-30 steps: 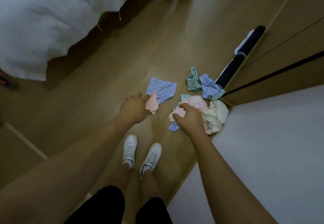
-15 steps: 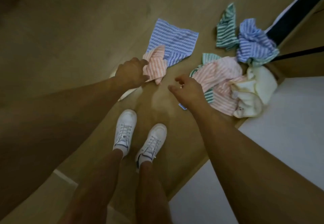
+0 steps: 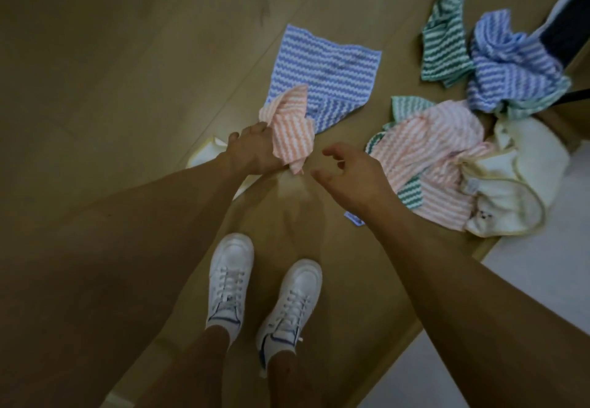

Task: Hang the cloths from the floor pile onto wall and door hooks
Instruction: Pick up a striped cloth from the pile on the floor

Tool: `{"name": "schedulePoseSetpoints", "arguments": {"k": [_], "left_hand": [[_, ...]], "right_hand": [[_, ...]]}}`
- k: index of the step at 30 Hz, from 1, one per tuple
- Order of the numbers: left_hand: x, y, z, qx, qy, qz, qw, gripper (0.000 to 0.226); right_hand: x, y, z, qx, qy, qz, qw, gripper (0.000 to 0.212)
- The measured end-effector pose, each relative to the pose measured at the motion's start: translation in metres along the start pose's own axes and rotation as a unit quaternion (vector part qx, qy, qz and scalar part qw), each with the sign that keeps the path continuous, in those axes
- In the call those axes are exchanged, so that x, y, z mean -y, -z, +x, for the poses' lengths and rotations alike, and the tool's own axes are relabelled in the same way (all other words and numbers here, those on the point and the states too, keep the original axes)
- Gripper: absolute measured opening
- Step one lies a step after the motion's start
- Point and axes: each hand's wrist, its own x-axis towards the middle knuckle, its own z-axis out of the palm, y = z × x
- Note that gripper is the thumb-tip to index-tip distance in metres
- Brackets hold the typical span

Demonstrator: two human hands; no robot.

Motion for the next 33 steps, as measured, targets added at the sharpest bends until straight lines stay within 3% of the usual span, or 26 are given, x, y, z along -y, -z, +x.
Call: {"name": "schedulePoseSetpoints", "arguments": {"k": [4, 16, 20, 24, 33], "left_hand": [[-0.014, 0.027, -0.031, -0.097, -0.099, 0.015, 0.99, 0.07], [-0.111, 0.218, -0.209, -0.207, -0.312, 0.005, 0.927, 0.042], [-0.145, 0.287, -0.279, -0.245, -0.358, 0.007, 0.901, 0.031], [-0.183, 0.354, -0.359, -0.303, -0.395, 0.001, 0.867, 0.019], [-0.247, 0.476, -0.509, -0.41, -0.397, -0.093, 0.816, 0.021]], "right_hand": [[0.016, 0.03, -0.011, -0.007, 0.007, 0.005, 1.0, 0.046], [0.106, 0.178, -0.104, -0.105, 0.067, 0.016, 0.992, 0.052], [0.136, 0.241, -0.147, -0.17, 0.097, 0.001, 0.981, 0.051], [0.173, 0.311, -0.197, -0.258, 0.118, 0.027, 0.959, 0.018], [0.263, 0.465, -0.322, -0.29, 0.235, 0.001, 0.928, 0.017]]}}
